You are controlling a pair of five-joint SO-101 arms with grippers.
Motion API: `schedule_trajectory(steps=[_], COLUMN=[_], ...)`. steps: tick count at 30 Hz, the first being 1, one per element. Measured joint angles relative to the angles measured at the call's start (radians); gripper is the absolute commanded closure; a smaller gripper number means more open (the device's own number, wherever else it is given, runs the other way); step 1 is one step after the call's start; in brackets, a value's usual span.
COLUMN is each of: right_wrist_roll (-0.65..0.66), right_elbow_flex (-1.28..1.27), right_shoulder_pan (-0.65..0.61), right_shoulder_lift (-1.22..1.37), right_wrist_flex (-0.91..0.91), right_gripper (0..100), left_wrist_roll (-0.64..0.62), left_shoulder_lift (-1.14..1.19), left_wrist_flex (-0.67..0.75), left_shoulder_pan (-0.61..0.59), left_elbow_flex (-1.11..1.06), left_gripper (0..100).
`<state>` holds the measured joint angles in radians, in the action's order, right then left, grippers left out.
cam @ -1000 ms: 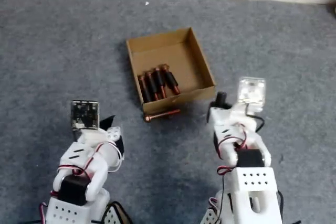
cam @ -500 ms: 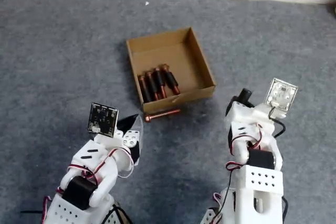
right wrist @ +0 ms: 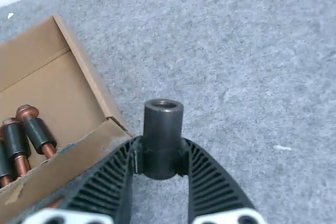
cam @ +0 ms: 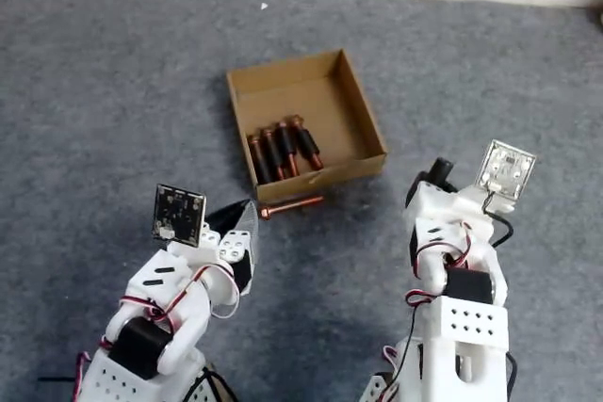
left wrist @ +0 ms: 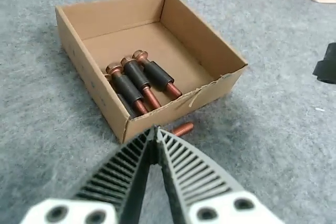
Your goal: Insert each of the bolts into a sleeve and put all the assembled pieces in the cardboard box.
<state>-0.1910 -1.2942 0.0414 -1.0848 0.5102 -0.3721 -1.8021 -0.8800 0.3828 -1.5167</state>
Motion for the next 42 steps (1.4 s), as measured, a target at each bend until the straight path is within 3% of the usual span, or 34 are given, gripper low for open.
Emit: schedule_trajectory(steps=[9,15,23,29,36,42], right_wrist_roll=[0.000,0.000,0.000,0.000,0.000,0.000], right_elbow_flex=[-0.014,-0.023,-0.023,-0.023,-0.023,-0.023], right_shoulder_pan=[0.000,0.000,0.000,0.000,0.000,0.000], right_shoulder_lift=[-0.002,-0.002,-0.002,-0.002,-0.002,-0.002], right_wrist_flex=[-0.002,-0.002,-0.002,-0.002,-0.002,-0.002], right_gripper=[99.4,99.4,99.4,99.4,99.4,99.4], left_wrist_roll=[-0.002,-0.020,-0.249,-0.310,-0.315,-0.321], left_shoulder_lift=[0.080,0.436,0.965,1.307,1.550,1.677], left_wrist_flex=[0.000,0.000,0.000,0.101,0.293,0.318], left_shoulder_pan=[0.000,0.043,0.117,0.114,-0.028,-0.101], left_elbow_flex=[0.135,0.301,0.489,0.591,0.666,0.756], left_gripper=[99,99,99,99,99,99])
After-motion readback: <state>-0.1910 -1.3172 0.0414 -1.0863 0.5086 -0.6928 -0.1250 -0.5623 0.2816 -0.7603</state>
